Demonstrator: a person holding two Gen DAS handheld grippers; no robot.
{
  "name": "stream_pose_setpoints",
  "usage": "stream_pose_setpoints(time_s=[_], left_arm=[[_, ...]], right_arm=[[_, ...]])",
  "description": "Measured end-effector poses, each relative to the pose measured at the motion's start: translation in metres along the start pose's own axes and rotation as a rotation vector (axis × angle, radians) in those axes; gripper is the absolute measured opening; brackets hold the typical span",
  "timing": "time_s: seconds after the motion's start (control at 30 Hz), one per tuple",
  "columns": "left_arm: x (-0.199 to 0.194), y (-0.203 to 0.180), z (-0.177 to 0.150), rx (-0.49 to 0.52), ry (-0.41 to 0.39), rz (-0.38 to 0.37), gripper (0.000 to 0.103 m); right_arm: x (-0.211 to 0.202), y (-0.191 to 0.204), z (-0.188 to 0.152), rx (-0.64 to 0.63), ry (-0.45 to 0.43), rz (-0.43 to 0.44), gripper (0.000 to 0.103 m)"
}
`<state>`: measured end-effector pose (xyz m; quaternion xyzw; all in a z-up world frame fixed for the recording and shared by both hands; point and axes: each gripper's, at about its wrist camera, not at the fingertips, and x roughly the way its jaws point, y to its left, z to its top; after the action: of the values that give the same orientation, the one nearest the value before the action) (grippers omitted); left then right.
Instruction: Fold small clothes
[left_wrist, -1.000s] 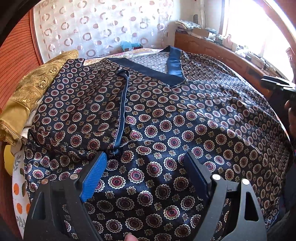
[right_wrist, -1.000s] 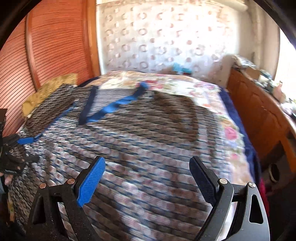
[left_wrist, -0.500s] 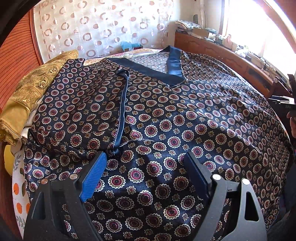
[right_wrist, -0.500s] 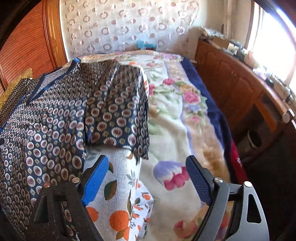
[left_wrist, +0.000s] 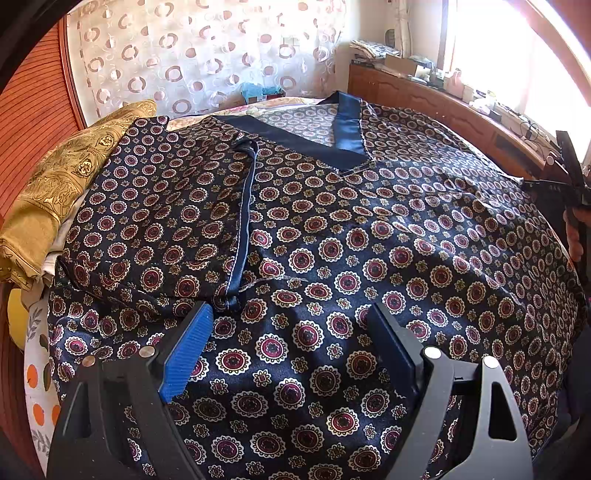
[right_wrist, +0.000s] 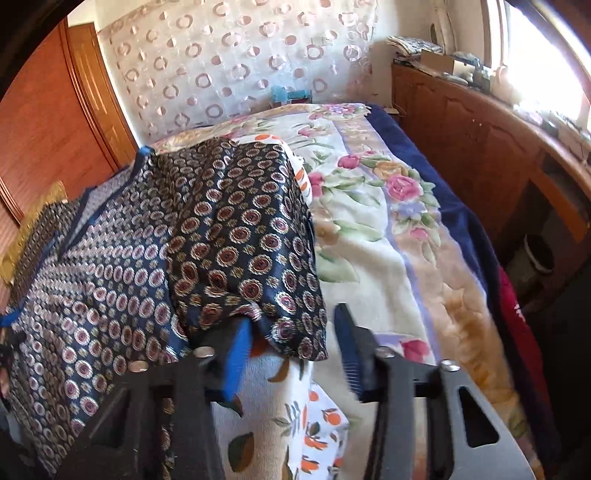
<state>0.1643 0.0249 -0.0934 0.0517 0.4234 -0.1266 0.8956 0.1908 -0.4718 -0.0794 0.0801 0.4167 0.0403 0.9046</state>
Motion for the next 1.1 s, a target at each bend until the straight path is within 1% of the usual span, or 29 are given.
stream_pose_setpoints(time_s=[0.03, 0.07, 0.13, 0.17, 0.2, 0.3, 0.4, 0.53, 0.6, 0.7, 0.77, 0.83, 0.9, 0.93, 0.97, 1.0, 1.03, 1.07, 1.1], left_arm=[[0.0, 0.0, 0.0, 0.0, 0.001, 0.0, 0.086], [0.0, 0.0, 0.0, 0.0, 0.001, 0.0, 0.086], [0.0, 0.0, 0.0, 0.0, 0.0, 0.0, 0.086], [0.0, 0.0, 0.0, 0.0, 0.0, 0.0, 0.086], [0.0, 0.0, 0.0, -0.001, 0.0, 0.0, 0.086], [0.0, 0.0, 0.0, 0.0, 0.001, 0.0, 0.086], [0.0, 0.0, -0.001, 0.0, 0.0, 0.001, 0.086], [0.0, -0.001, 0.0, 0.0, 0.0, 0.0, 0.086], [0.0, -0.001, -0.001, -0.001, 0.0, 0.0, 0.086], [0.0, -0.001, -0.001, -0.001, 0.0, 0.0, 0.086], [0.0, -0.002, -0.001, -0.001, 0.0, 0.001, 0.086], [0.0, -0.001, -0.001, -0.001, 0.0, 0.001, 0.086], [0.0, -0.001, -0.001, -0.001, 0.0, 0.0, 0.086], [0.0, -0.001, -0.001, -0.001, 0.0, 0.0, 0.086], [-0.001, -0.001, -0.001, -0.001, -0.001, 0.0, 0.086], [-0.001, -0.001, -0.001, -0.001, -0.001, 0.0, 0.086], [-0.001, -0.001, -0.001, -0.002, -0.001, -0.001, 0.086], [-0.001, -0.001, 0.0, -0.004, -0.002, -0.002, 0.086], [-0.002, 0.0, 0.001, -0.008, -0.001, 0.0, 0.086]], right_arm=[[0.0, -0.001, 0.0, -0.001, 0.0, 0.008, 0.025], [0.0, 0.002, -0.002, -0.004, -0.002, -0.001, 0.022], [-0.004, 0.006, -0.004, -0.011, -0.021, -0.044, 0.008], [-0.009, 0.007, -0.004, -0.008, -0.04, -0.078, 0.007], [-0.014, 0.006, -0.003, 0.0, -0.062, -0.093, 0.005], [-0.029, 0.01, 0.006, 0.009, -0.125, -0.096, 0.003], [-0.046, 0.028, 0.016, -0.029, -0.185, -0.096, 0.002], [-0.065, 0.068, 0.023, -0.123, -0.252, -0.021, 0.002], [-0.069, 0.091, 0.024, -0.188, -0.264, 0.021, 0.002], [-0.07, 0.126, 0.014, -0.278, -0.244, 0.105, 0.002], [-0.066, 0.143, 0.001, -0.336, -0.198, 0.138, 0.002], [-0.055, 0.151, -0.016, -0.369, -0.13, 0.144, 0.002], [-0.045, 0.149, -0.026, -0.383, -0.071, 0.127, 0.002], [-0.042, 0.145, -0.033, -0.382, -0.044, 0.122, 0.003], [-0.04, 0.139, -0.039, -0.375, -0.023, 0.119, 0.006], [-0.038, 0.134, -0.042, -0.367, -0.011, 0.111, 0.014], [-0.04, 0.127, -0.047, -0.359, -0.007, 0.1, 0.02], [-0.043, 0.121, -0.05, -0.352, -0.007, 0.095, 0.022], [-0.047, 0.114, -0.053, -0.343, -0.008, 0.09, 0.029]])
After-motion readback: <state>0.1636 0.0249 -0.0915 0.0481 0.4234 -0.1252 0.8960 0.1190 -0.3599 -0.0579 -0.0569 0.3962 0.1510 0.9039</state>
